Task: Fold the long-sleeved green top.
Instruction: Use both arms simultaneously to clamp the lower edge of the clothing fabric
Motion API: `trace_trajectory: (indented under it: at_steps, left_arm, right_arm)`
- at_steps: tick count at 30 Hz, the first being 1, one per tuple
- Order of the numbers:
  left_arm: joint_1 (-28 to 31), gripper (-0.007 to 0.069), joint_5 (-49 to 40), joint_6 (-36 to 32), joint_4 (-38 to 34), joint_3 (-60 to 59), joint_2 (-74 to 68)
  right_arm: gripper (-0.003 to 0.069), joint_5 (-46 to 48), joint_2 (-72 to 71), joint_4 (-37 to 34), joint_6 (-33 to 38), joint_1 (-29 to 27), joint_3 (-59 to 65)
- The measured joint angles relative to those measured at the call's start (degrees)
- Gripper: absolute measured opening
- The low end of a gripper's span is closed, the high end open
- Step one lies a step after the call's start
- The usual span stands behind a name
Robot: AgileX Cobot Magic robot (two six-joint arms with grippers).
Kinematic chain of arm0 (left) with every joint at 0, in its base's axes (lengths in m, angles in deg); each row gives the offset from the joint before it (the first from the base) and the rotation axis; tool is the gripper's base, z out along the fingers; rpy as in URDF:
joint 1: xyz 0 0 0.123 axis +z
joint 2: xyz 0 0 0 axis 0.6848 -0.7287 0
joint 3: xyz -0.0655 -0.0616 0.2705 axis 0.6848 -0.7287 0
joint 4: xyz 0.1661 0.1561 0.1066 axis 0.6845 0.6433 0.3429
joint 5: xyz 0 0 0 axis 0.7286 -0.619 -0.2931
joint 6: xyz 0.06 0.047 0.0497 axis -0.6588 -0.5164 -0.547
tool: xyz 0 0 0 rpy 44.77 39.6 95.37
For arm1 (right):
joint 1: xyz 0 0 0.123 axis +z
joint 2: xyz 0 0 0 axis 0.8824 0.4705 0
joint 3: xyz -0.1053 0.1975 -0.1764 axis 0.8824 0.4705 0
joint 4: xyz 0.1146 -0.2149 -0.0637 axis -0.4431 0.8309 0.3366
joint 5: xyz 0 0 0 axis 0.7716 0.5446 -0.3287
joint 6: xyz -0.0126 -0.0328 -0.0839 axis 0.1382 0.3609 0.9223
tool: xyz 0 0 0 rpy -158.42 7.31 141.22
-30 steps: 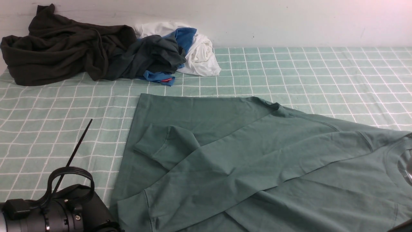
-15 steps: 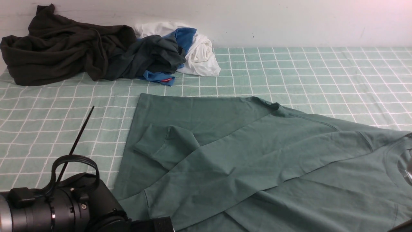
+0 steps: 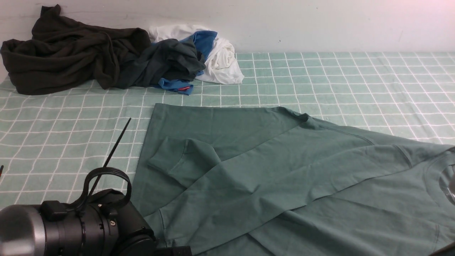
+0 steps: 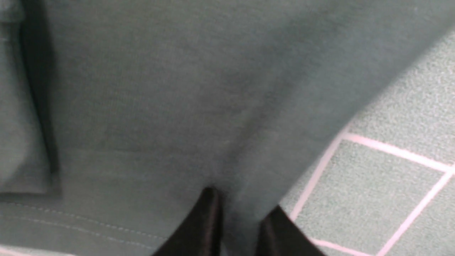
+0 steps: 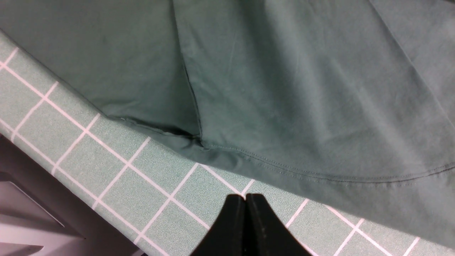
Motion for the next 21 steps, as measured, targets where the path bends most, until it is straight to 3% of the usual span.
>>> trace_trajectory:
  at_steps: [3, 10, 16, 17, 18, 21]
  left_arm:
    - [0.0, 0.0012, -0.7, 0.3, 0.3, 0.4, -0.1]
    - [0.1, 0.0006, -6.1, 6.8, 0.4, 0.1, 1.1]
    - [0.1, 0.0006, -8.6, 8.5, 0.4, -4.0, 8.2]
    - [0.1, 0.0006, -8.8, 8.3, 0.4, -4.2, 8.4]
    - [0.1, 0.0006, -9.0, 7.5, 0.4, -5.2, 9.7]
    - [0.1, 0.0006, -9.0, 7.2, 0.4, -5.9, 10.4]
  right_arm:
    - [-0.0014, 0.0, 0.0, 0.2, 2.2, 0.0, 0.0]
    - [0.0041, -0.2, 0.6, 0.4, 13.1, 0.0, 0.1]
    - [0.0299, -0.5, 8.6, 0.0, 21.6, 0.0, 0.1]
    - [0.0299, -0.5, 9.0, 0.0, 21.9, 0.0, 0.1]
    - [0.0366, -1.1, 11.8, 0.0, 24.7, 0.0, 0.1]
    - [0.0428, -2.2, 16.7, 0.0, 30.6, 0.0, 0.1]
